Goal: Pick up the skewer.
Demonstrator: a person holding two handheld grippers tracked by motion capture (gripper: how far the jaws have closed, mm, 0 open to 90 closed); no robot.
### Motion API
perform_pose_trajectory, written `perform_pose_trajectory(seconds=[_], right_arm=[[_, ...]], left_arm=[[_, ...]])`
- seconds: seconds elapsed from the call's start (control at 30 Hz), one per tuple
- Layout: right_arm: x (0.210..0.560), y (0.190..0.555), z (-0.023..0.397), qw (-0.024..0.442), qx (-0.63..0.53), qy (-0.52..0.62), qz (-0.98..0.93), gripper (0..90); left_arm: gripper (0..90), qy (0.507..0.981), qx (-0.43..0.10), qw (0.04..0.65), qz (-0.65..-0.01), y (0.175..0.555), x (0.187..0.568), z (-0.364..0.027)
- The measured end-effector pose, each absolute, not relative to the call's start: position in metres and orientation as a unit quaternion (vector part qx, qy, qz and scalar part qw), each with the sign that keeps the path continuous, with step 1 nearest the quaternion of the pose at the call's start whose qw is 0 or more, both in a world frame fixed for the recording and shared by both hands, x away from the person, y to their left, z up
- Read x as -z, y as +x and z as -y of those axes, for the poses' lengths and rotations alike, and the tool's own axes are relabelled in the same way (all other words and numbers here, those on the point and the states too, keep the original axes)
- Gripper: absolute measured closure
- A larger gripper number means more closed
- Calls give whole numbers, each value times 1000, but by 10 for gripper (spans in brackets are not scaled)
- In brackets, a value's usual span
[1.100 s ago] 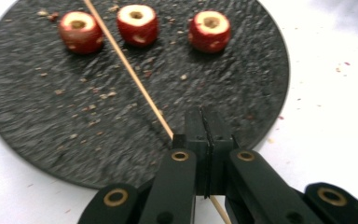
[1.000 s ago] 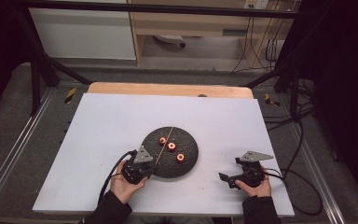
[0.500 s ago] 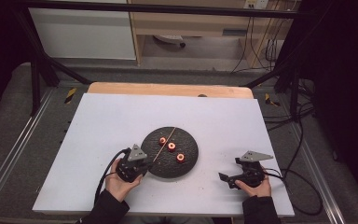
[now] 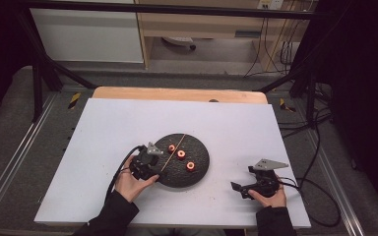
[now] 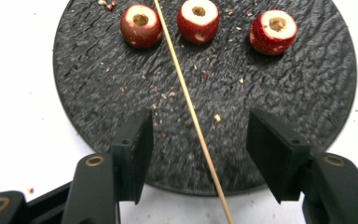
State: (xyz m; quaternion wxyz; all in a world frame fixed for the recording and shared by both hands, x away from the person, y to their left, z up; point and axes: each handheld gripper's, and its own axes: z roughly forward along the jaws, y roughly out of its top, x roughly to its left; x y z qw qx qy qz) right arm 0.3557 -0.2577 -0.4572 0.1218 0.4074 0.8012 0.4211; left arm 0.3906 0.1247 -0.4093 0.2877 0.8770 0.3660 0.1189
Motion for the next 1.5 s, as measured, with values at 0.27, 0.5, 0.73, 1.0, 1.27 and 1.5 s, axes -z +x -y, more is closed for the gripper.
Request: perform_pose_trajectory(seconds=[0.27, 0.5, 0.73, 1.0, 1.27, 1.5], right_arm=[[457, 356, 258, 121, -423, 407, -800, 14], [457, 356, 258, 119, -423, 408, -800, 14], [457, 356, 258, 119, -423, 407, -801, 14], [457, 355, 258, 118, -423, 408, -800, 14], [457, 356, 258, 120, -422, 408, -801, 14], [457, 356, 257, 119, -420, 409, -801, 14]], left_arm=[[611, 886, -108, 256, -371, 399, 412, -113], [720, 887, -107, 242, -378, 400, 415, -110], [805, 884, -116, 231, -390, 400, 417, -107], [875, 874, -128, 232, -407, 399, 418, -107], [879, 872, -134, 249, -400, 395, 416, -114], [880, 868, -130, 285, -386, 389, 409, -129]])
